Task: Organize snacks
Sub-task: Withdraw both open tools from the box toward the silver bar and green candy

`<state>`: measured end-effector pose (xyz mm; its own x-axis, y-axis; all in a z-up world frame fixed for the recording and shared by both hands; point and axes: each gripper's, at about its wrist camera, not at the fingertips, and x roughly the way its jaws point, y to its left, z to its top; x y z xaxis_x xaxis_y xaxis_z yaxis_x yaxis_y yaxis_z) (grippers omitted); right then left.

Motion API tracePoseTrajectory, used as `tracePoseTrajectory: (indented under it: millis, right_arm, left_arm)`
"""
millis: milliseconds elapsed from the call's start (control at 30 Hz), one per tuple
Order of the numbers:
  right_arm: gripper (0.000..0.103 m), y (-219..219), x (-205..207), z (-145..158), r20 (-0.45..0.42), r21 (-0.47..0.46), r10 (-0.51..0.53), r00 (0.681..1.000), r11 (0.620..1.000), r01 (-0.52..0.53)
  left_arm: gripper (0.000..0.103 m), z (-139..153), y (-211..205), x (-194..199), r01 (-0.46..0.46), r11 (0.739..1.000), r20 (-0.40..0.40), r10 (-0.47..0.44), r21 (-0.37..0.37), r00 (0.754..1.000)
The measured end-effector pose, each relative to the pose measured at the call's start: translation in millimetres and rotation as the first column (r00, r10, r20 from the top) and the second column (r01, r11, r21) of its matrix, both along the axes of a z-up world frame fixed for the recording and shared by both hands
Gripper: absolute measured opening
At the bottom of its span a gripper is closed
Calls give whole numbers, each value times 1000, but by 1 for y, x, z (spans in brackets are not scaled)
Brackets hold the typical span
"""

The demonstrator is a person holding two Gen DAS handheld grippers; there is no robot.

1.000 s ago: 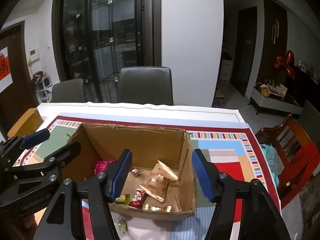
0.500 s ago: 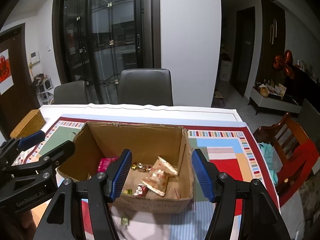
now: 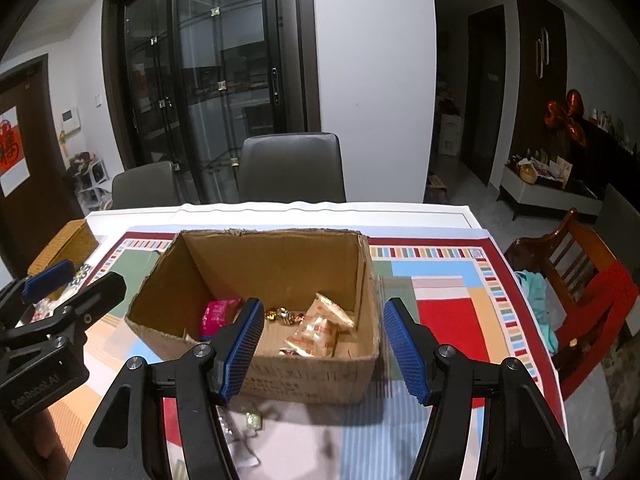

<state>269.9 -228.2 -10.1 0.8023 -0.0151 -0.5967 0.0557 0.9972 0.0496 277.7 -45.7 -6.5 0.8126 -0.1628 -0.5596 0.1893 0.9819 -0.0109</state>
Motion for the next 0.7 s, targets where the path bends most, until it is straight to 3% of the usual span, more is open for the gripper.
tracePoseTrajectory:
  millis: [700]
  right_arm:
    - [63,-4,-30,-18,7,-16,6,1000,1000,-6]
  left_arm:
    - [82,-36,3,-35,-80,997,-37,80,4,996]
